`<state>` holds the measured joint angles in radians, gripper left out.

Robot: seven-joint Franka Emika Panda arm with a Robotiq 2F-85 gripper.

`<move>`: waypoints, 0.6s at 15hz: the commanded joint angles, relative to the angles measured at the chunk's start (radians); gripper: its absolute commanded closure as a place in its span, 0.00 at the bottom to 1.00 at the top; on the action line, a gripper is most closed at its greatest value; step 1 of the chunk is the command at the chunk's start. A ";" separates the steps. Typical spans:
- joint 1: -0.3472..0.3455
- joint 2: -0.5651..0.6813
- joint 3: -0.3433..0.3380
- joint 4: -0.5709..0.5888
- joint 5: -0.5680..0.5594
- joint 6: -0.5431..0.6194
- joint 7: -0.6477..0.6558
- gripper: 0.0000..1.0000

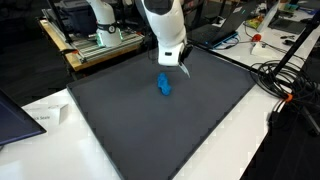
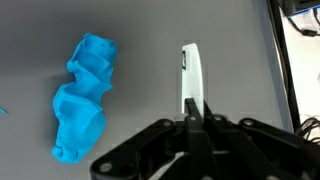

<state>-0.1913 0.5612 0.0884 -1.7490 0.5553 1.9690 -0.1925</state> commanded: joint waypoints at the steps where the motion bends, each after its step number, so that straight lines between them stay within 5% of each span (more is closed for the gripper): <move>1: -0.029 0.104 0.004 0.117 0.036 -0.079 -0.065 0.99; 9: -0.075 0.231 0.022 0.225 0.042 -0.140 -0.172 0.99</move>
<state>-0.2418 0.7428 0.0934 -1.5862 0.5700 1.8783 -0.3194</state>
